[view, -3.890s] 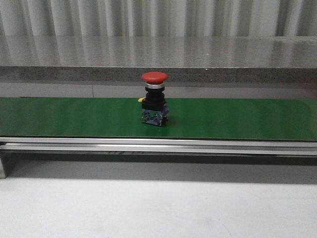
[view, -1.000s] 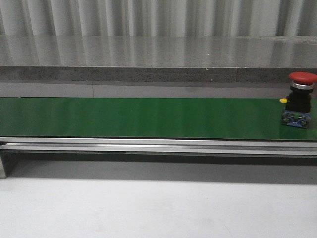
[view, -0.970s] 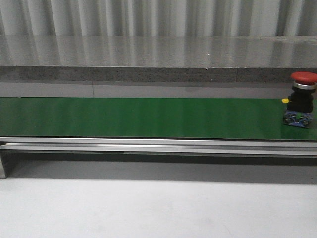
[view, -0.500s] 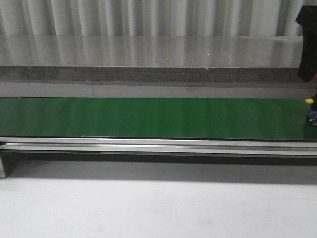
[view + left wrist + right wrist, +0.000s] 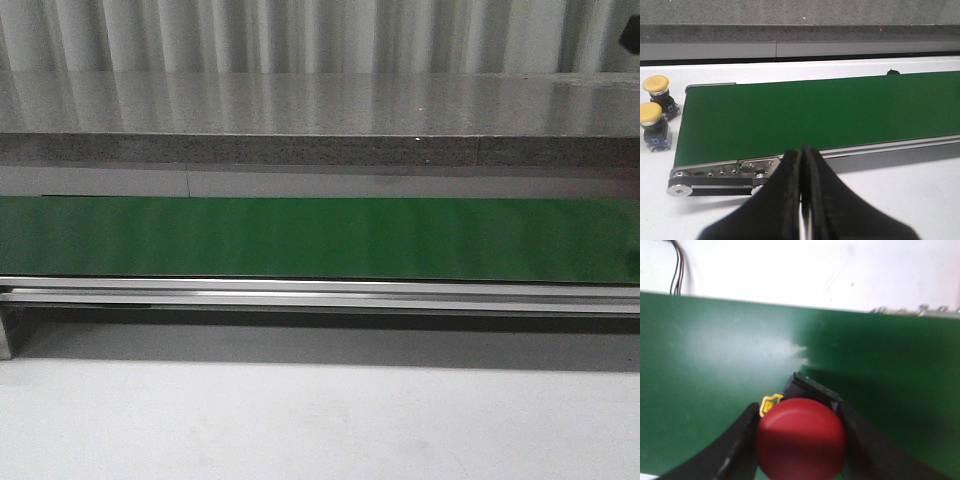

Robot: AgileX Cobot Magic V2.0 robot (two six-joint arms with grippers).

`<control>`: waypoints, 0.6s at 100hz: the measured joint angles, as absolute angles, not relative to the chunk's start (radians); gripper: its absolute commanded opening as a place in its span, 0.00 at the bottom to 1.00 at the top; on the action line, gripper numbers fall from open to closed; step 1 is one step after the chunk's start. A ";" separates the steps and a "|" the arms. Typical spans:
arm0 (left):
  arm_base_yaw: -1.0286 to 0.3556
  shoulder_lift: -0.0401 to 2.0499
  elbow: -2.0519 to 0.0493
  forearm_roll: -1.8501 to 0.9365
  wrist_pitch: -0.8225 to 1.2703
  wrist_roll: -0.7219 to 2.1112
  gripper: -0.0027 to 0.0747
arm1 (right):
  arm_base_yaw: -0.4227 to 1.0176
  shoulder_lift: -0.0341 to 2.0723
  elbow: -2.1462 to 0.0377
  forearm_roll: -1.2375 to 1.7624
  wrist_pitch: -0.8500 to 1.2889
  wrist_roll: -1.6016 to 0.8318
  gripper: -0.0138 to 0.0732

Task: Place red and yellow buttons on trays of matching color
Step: 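Grasp the red button arriving at the belt end with the right gripper, then lower the red button into the red tray and open the right gripper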

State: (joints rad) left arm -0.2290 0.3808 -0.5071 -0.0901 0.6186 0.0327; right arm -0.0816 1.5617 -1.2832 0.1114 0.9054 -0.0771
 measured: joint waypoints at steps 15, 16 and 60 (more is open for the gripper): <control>-0.229 0.381 -0.507 -0.090 0.619 0.033 0.01 | -0.165 1.566 -1.417 0.111 0.951 -0.077 0.27; -0.229 0.381 -0.507 -0.090 0.619 0.033 0.01 | -0.169 1.568 -1.423 0.111 0.957 -0.077 0.27; -0.229 0.381 -0.507 -0.090 0.619 0.033 0.01 | -0.392 1.774 -1.603 0.111 0.980 -0.071 0.27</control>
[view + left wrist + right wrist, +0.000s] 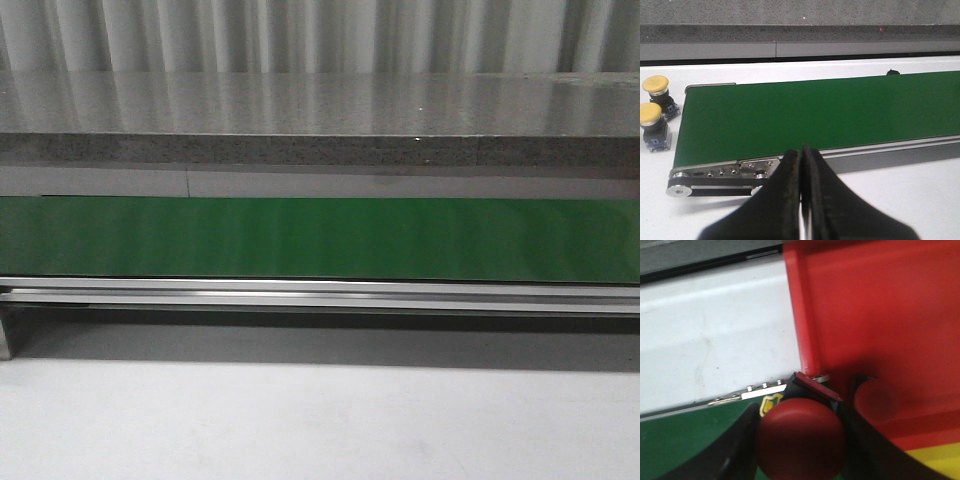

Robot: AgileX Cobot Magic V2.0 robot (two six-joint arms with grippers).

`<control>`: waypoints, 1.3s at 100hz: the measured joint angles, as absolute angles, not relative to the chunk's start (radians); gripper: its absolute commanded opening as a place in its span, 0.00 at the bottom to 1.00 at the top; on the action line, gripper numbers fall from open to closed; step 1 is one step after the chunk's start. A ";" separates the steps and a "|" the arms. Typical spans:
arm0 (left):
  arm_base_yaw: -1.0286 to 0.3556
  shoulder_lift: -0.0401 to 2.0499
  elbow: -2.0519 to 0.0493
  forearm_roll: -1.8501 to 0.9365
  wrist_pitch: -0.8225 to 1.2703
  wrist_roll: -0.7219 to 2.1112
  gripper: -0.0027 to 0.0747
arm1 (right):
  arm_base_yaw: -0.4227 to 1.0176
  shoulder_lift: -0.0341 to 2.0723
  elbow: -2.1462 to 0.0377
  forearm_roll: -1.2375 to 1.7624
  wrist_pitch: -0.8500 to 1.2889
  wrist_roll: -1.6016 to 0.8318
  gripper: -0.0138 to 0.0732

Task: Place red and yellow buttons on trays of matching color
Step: 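Lower the red button into the red tray and open the right gripper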

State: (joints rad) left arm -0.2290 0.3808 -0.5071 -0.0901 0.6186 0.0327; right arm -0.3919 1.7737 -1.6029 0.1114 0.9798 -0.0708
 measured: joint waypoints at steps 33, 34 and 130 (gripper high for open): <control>-0.229 0.381 -0.507 -0.090 0.619 0.033 0.01 | -0.421 1.877 -1.605 0.111 0.819 -0.070 0.27; -0.229 0.381 -0.507 -0.090 0.619 0.033 0.01 | -0.421 1.881 -1.605 0.111 0.816 -0.070 0.27; -0.229 0.381 -0.507 -0.090 0.616 0.033 0.01 | -0.471 2.048 -1.608 0.141 0.711 0.000 0.72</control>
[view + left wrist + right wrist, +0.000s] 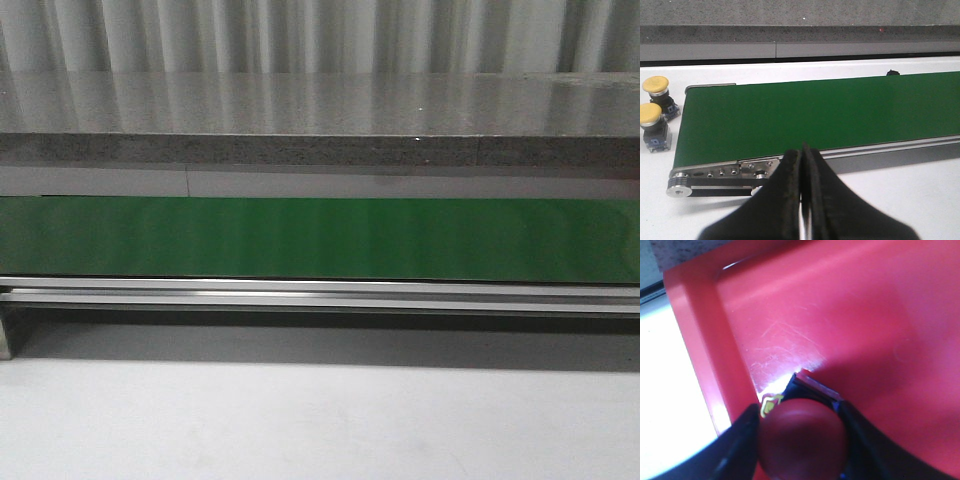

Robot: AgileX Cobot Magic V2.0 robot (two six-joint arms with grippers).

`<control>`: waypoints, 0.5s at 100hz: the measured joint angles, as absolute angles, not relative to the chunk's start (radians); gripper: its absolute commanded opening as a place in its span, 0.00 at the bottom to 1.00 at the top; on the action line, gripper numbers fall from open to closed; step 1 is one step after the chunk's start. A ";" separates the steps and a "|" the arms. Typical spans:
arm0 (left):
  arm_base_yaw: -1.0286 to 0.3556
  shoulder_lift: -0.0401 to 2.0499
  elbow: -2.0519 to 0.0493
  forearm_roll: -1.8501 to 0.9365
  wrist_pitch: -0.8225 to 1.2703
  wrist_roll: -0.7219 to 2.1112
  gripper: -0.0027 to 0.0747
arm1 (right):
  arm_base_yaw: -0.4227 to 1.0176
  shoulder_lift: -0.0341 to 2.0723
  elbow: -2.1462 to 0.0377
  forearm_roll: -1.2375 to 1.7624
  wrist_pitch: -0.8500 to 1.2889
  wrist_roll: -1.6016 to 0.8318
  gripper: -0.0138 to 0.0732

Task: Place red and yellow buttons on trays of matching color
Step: 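Lower the red button into the red tray and open the right gripper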

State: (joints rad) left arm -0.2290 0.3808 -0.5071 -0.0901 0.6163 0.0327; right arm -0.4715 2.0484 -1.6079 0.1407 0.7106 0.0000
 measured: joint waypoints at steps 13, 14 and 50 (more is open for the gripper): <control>-0.229 0.381 -0.507 -0.090 0.616 0.033 0.01 | -0.471 2.048 -1.610 0.141 0.708 0.000 0.84; -0.229 0.381 -0.507 -0.090 0.616 0.033 0.01 | -0.471 2.048 -1.610 0.141 0.708 0.000 0.84; -0.229 0.381 -0.507 -0.090 0.616 0.033 0.01 | -0.451 1.895 -1.594 0.141 0.702 -0.061 0.84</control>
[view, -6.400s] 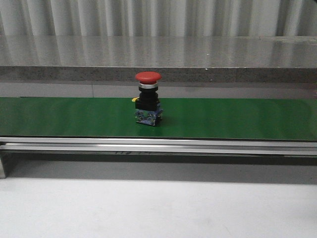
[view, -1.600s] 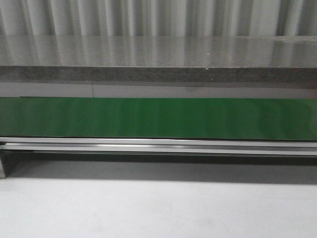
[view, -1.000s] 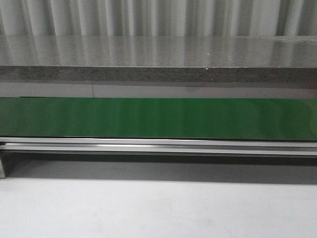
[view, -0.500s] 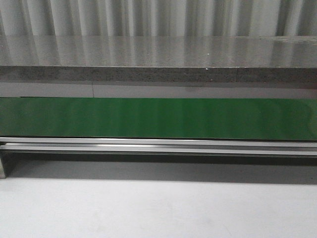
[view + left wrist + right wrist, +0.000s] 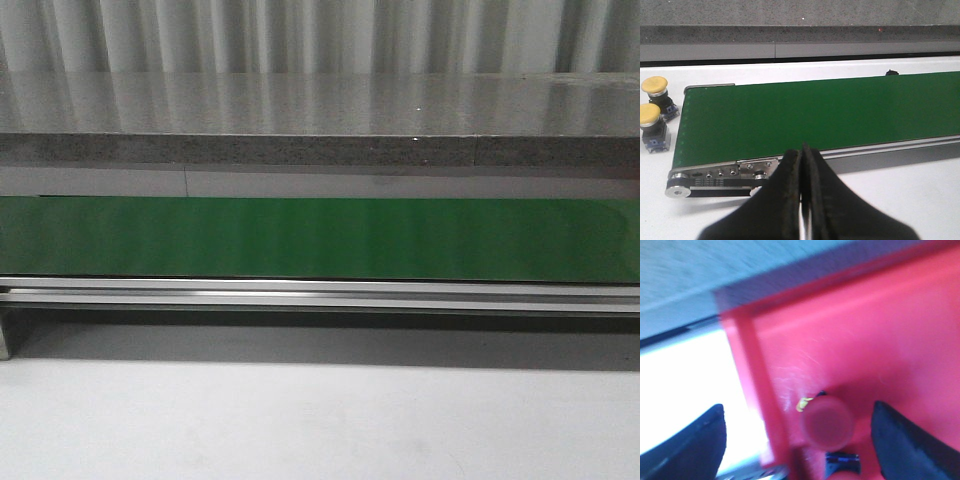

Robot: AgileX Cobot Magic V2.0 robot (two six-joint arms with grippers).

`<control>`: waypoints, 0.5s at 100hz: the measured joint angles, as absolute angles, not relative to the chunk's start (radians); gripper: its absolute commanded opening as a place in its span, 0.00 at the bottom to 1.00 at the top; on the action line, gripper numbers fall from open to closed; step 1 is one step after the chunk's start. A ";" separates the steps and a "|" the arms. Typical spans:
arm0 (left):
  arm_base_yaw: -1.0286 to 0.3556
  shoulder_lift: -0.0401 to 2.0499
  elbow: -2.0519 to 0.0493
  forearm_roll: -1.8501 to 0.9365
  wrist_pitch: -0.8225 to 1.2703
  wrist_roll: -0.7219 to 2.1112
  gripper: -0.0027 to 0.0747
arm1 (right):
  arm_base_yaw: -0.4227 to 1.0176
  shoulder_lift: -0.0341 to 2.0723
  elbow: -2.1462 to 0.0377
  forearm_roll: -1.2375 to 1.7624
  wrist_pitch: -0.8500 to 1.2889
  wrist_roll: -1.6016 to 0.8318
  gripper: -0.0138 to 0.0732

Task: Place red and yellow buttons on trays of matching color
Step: 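Lower the red button into the red tray and open the right gripper, then move the left gripper over the red buttons on the table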

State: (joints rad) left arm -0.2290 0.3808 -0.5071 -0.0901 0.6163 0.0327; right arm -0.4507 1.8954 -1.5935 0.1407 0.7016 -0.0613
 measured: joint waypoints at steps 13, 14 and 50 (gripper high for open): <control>-0.229 0.381 -0.507 -0.090 0.616 0.033 0.01 | -0.396 1.780 -1.519 0.141 0.689 -0.106 0.84; -0.229 0.381 -0.507 -0.090 0.616 0.033 0.01 | -0.393 1.767 -1.514 0.141 0.686 -0.109 0.84; -0.229 0.381 -0.507 -0.090 0.616 0.033 0.01 | -0.189 1.445 -1.222 0.145 0.698 -0.180 0.38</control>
State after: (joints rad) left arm -0.2290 0.3808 -0.5071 -0.0901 0.6163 0.0327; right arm -0.1890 1.4451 -1.2224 0.1449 0.6979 -0.1805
